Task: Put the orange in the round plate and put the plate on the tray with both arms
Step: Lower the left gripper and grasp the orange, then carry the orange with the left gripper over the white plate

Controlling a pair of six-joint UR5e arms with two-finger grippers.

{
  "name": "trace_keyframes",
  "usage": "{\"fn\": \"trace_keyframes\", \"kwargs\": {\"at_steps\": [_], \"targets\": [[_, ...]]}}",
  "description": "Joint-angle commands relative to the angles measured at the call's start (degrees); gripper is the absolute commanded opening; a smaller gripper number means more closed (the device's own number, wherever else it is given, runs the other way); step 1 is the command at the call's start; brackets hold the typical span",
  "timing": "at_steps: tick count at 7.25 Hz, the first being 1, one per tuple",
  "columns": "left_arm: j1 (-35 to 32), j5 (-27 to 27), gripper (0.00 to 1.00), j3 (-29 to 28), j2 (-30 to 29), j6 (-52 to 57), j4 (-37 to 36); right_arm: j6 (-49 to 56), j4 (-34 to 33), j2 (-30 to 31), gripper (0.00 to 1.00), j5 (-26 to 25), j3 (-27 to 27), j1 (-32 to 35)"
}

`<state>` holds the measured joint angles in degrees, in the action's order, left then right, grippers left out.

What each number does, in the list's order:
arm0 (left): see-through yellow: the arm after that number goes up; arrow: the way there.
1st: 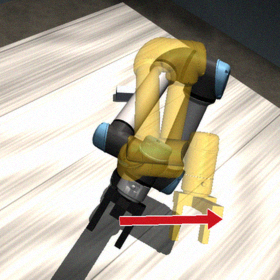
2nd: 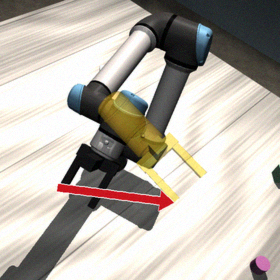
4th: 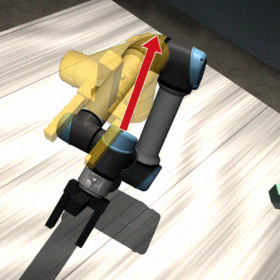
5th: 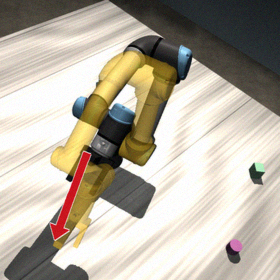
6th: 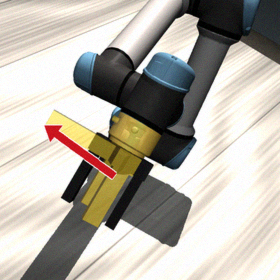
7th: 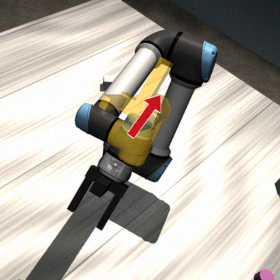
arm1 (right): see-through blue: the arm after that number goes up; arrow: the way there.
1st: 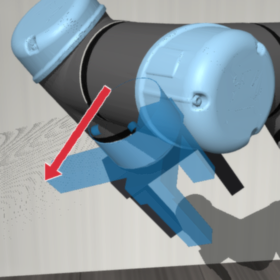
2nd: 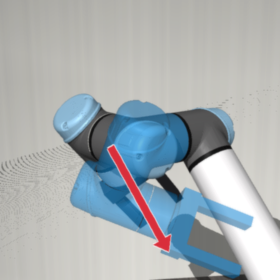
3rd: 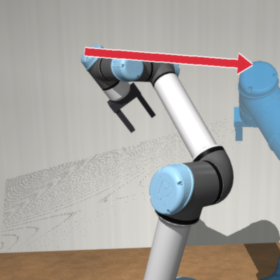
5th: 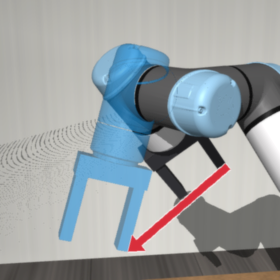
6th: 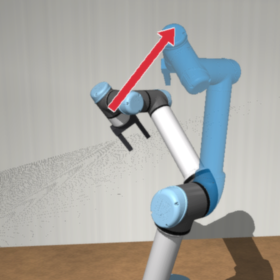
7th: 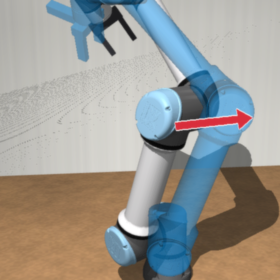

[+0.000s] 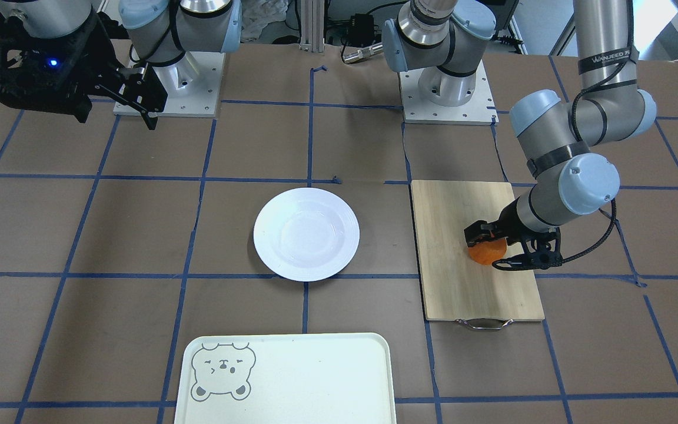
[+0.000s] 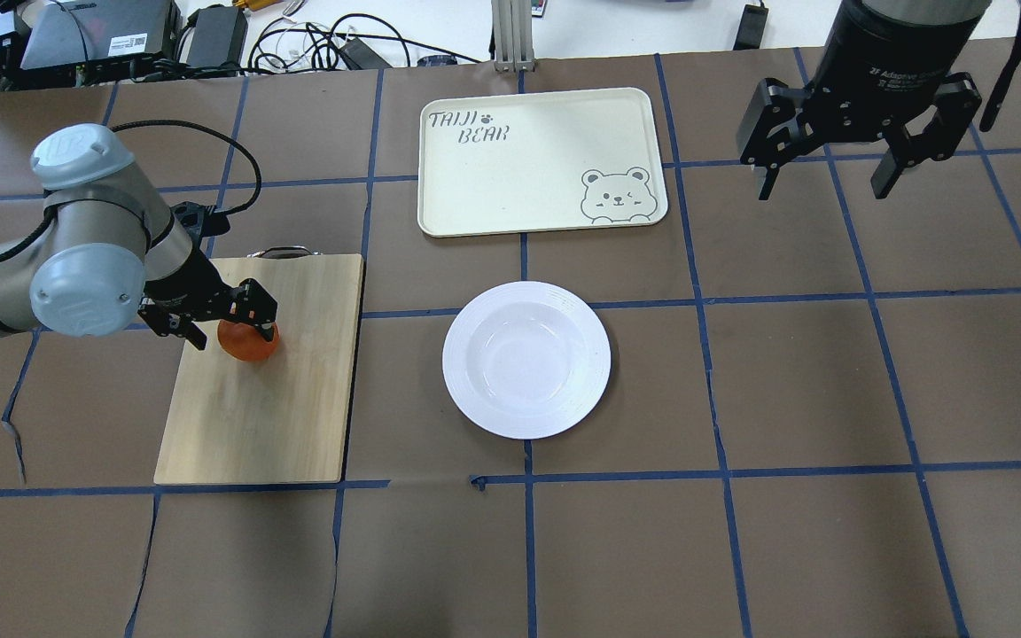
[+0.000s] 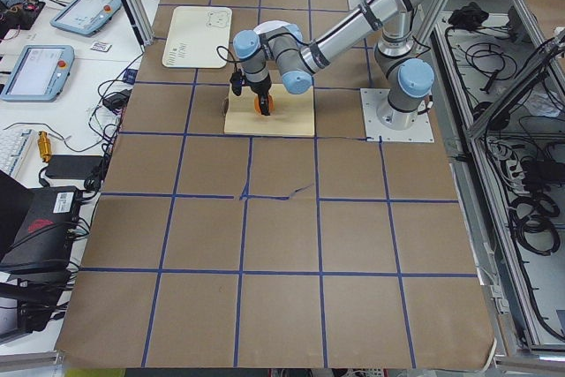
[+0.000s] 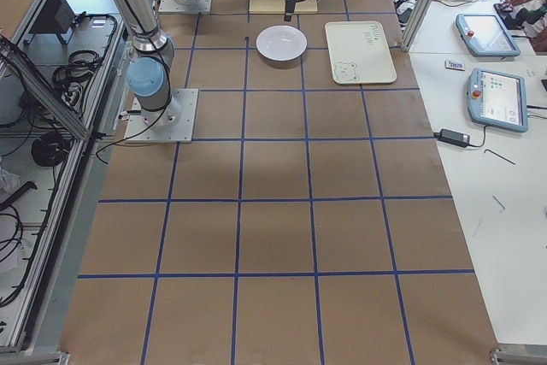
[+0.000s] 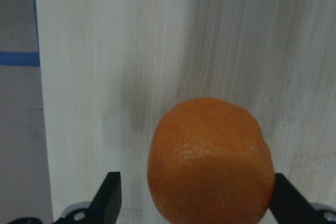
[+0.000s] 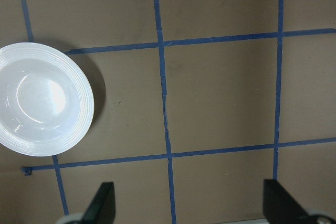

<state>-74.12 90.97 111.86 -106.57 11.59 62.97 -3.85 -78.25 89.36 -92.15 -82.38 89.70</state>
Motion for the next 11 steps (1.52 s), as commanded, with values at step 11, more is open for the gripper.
{"fn": "trace_keyframes", "kwargs": {"at_steps": [11], "targets": [[-36.18,-15.43,0.11,-7.45,-4.5,-38.93,2.77,-0.27,-0.05,-0.06,1.0,-0.05,-0.06,-0.49]]}}
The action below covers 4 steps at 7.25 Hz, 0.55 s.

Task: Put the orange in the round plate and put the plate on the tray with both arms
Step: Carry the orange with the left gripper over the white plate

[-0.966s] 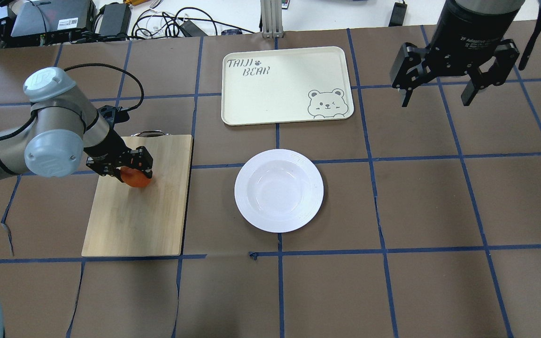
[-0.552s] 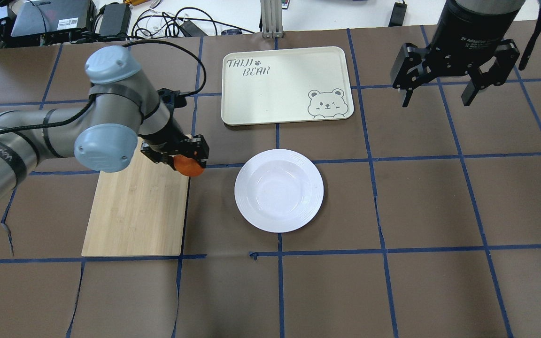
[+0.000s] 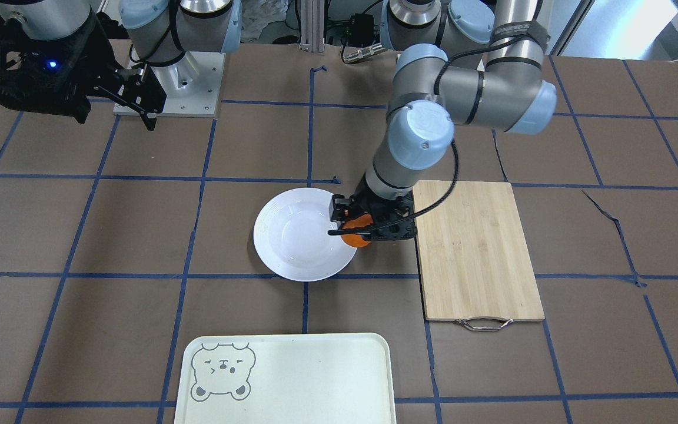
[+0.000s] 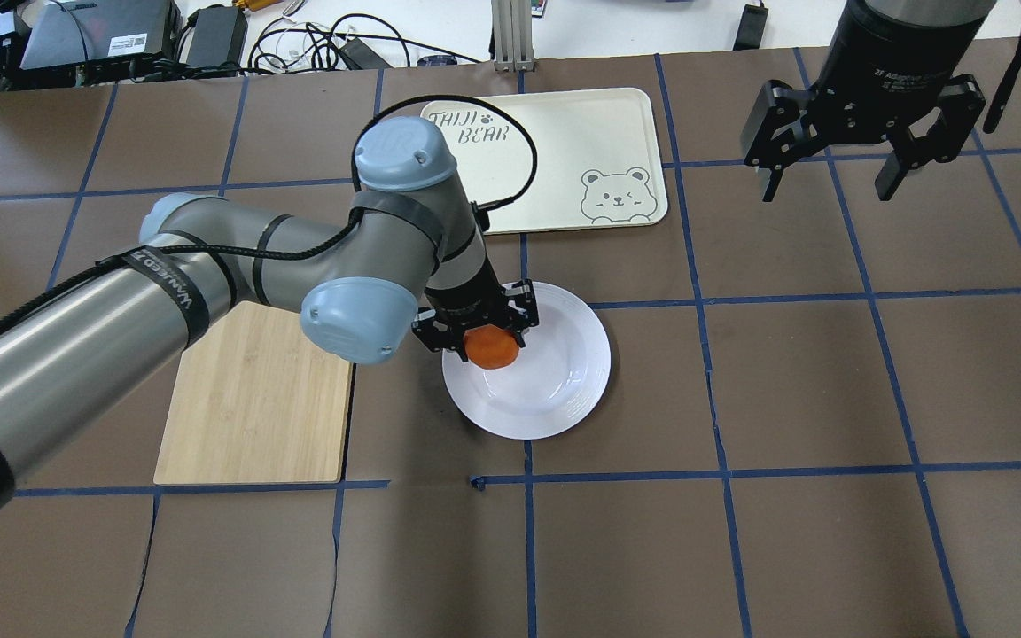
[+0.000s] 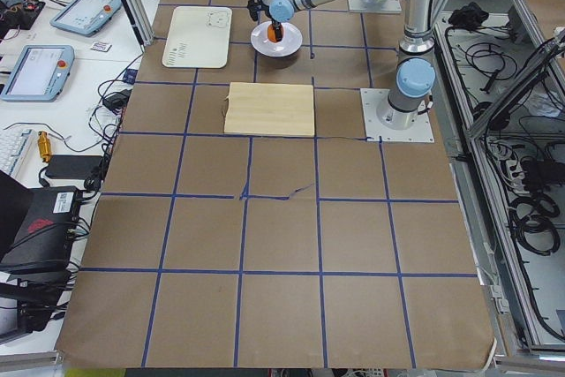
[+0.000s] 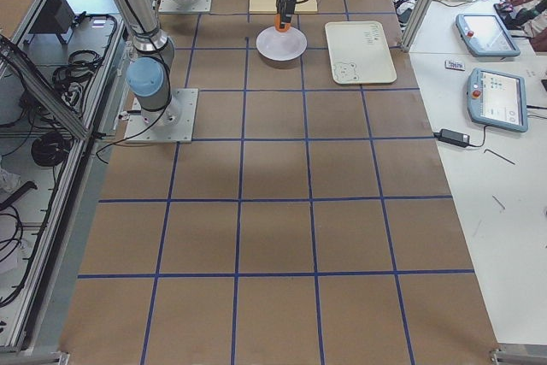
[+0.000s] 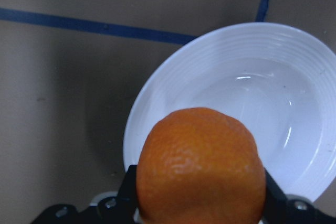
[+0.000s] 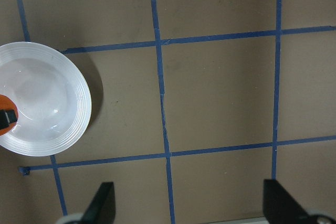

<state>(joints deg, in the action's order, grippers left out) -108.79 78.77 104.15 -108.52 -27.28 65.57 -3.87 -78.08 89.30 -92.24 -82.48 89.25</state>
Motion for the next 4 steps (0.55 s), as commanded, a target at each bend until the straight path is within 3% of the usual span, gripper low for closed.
{"fn": "trace_keyframes", "kwargs": {"at_steps": [1,2,4], "targets": [[-1.51,-3.09,0.36,0.27,-3.27,2.21,-0.09,-0.52,-0.31,0.0,1.0,-0.04,0.21,-0.22],[-1.51,-3.27,0.99,0.09,-3.88,2.49,-2.27,-0.44,-0.05,0.0,1.0,0.39,0.39,-0.13],[-0.29,-2.75,1.0,-1.92,-1.97,2.58,-2.9,0.27,0.21,-0.78,1.0,-1.26,-0.05,-1.26]]}}
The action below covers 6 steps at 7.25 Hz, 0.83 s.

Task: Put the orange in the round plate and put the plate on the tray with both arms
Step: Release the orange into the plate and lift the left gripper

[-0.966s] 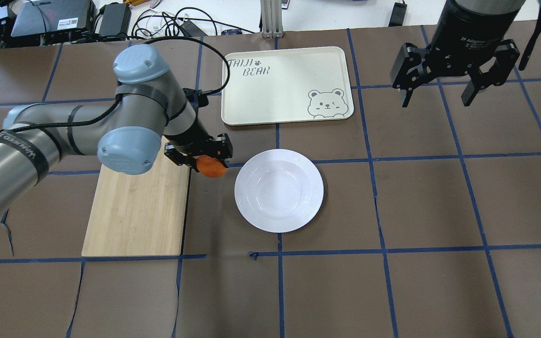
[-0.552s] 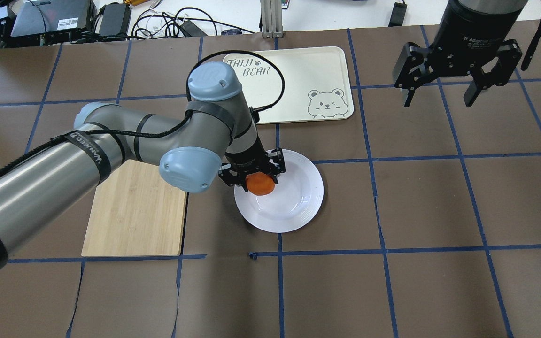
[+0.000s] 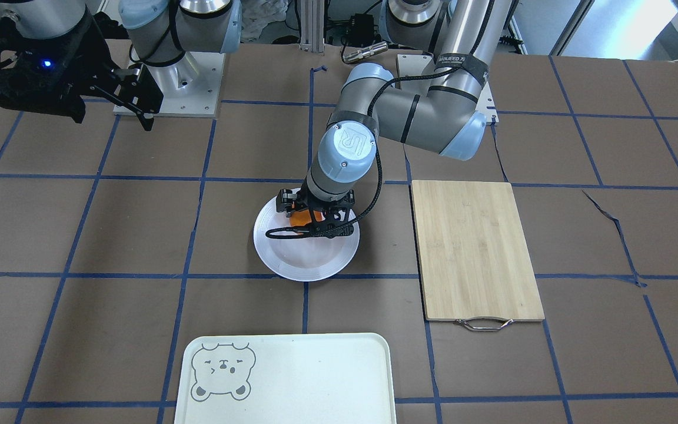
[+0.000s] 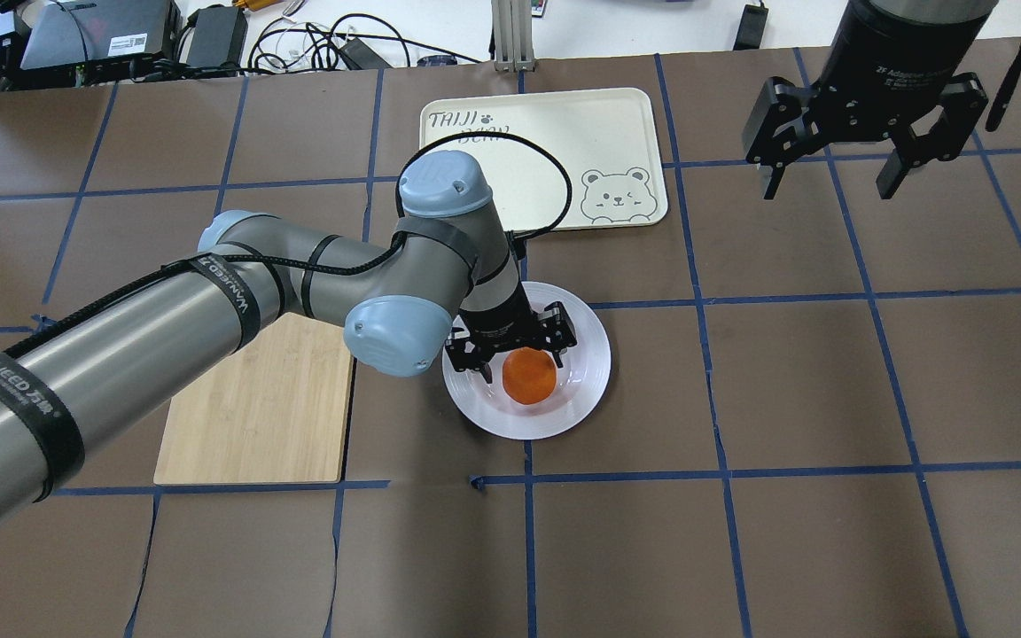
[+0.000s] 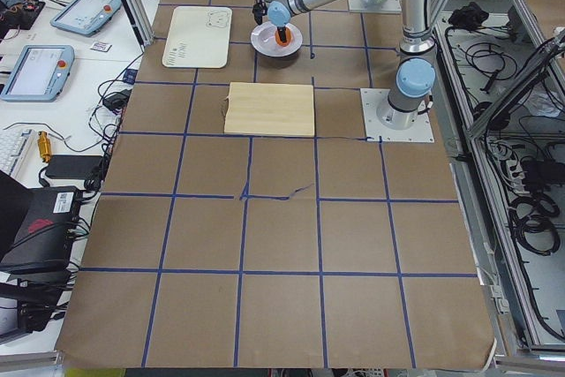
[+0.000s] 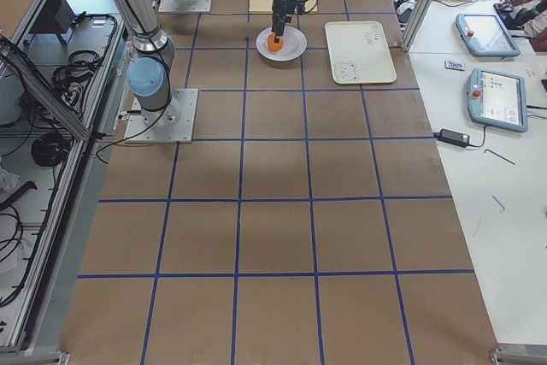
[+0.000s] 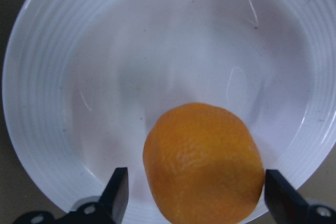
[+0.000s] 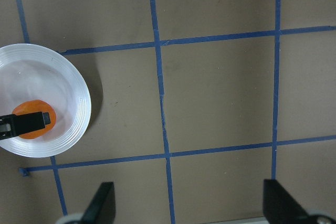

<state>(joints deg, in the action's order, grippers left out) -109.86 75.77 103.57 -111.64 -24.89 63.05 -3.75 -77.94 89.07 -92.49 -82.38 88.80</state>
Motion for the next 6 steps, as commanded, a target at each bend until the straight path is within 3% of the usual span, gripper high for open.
{"fn": "trace_keyframes", "kwargs": {"at_steps": [1,2,5,6], "targets": [[2.62,2.08,1.0,-4.22,3.69,0.37,2.4,0.15,0.42,-2.39,1.0,-0.5,-0.32,-1.69],[3.77,2.88,1.0,-8.17,7.1,1.07,9.65,0.15,0.51,-5.45,1.0,-0.06,-0.5,-2.74],[3.87,2.89,1.0,-19.26,17.56,1.43,34.09,5.75,-7.2,-10.13,1.0,10.37,-6.19,-3.63],[3.69,2.81,1.0,-19.63,19.77,1.43,34.68,5.86,-14.79,-11.27,1.0,16.32,-10.74,-3.54]]}}
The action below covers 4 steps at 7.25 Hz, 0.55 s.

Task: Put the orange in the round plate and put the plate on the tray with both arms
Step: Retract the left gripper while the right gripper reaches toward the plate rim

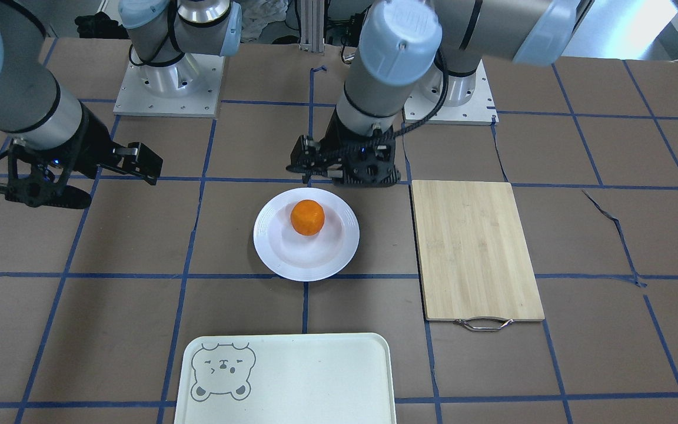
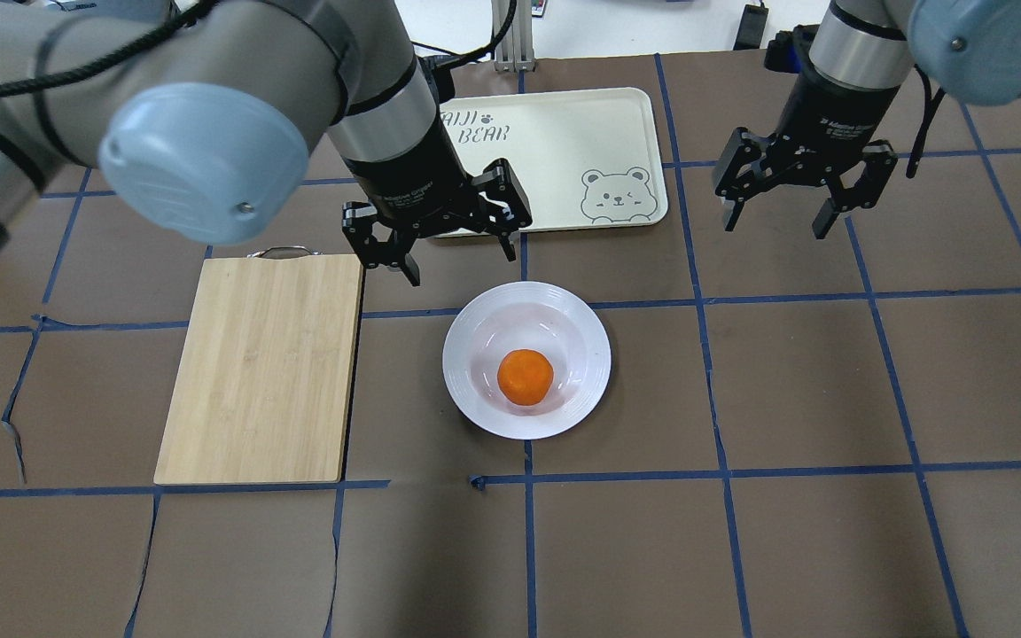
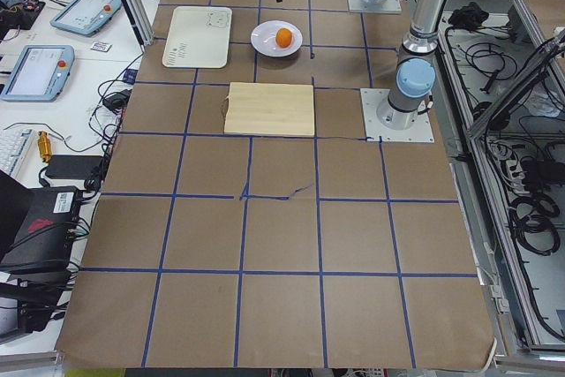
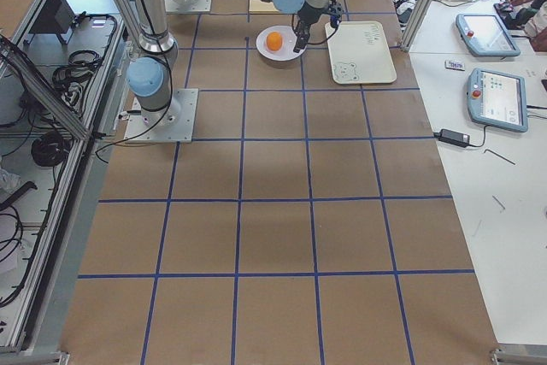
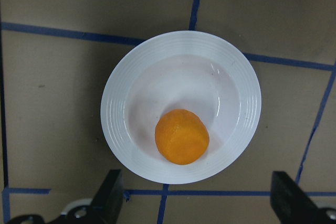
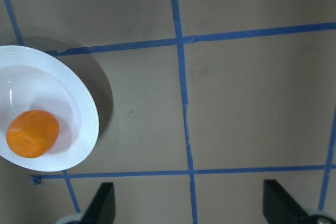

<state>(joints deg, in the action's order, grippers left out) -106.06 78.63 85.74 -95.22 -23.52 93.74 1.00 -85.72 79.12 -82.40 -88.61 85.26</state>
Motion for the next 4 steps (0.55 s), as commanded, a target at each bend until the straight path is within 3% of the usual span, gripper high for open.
{"fn": "trace_keyframes", "kwargs": {"at_steps": [1,2,3,4], "targets": [[-0.37,3.6,1.0,-0.76,5.46,0.83,6.09,1.02,-17.54,-2.73,1.0,8.03,-10.13,0.09],[0.15,10.43,1.0,0.64,7.66,7.63,8.02,1.02,-25.65,-3.35,1.0,8.31,-16.45,0.52],[3.72,10.84,1.0,0.39,7.86,10.57,6.3,1.63,-32.43,-3.44,1.0,12.14,-20.77,0.53],[9.24,10.76,1.0,0.82,7.77,11.55,2.28,2.07,-34.06,-4.23,1.0,15.05,-22.91,0.61]]}}
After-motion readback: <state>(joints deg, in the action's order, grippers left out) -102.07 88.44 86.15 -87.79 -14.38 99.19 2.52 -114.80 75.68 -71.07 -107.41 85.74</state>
